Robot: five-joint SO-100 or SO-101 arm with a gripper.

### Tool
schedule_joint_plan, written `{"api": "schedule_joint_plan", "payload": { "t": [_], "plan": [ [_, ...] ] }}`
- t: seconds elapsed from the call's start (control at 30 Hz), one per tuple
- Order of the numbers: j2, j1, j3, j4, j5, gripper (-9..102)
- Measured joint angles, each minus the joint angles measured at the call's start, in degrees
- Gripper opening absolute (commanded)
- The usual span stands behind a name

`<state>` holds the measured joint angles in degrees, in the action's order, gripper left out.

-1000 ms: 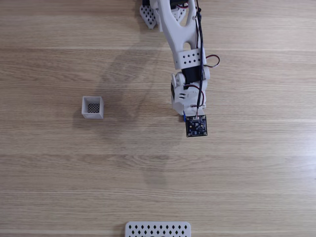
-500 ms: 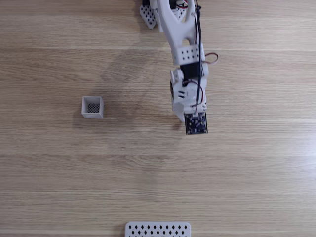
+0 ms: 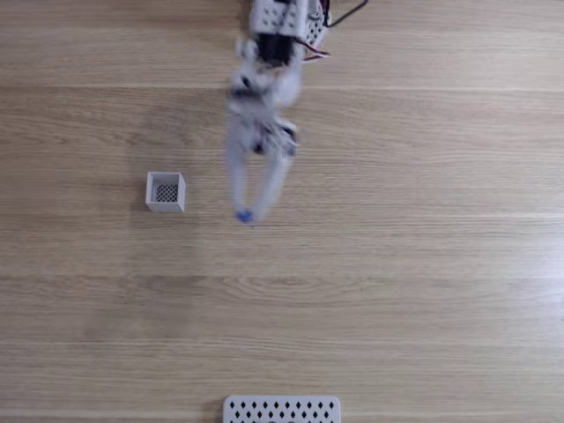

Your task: Grasp a peg and put it in the crate.

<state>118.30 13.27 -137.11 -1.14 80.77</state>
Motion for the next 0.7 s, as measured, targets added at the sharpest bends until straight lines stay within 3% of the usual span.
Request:
{"api": "schedule_joint_plan", "payload": {
  "t": [0.13, 0.33, 0.7],
  "plan": [
    [3.5, 9.4, -6.4, -10.5, 0.7, -1],
    [2.8, 21.4, -10.5, -20.0, 6.7, -1],
    [-6.1, 26.1, -13.1, -23.8, 8.3, -1]
  ]
}}
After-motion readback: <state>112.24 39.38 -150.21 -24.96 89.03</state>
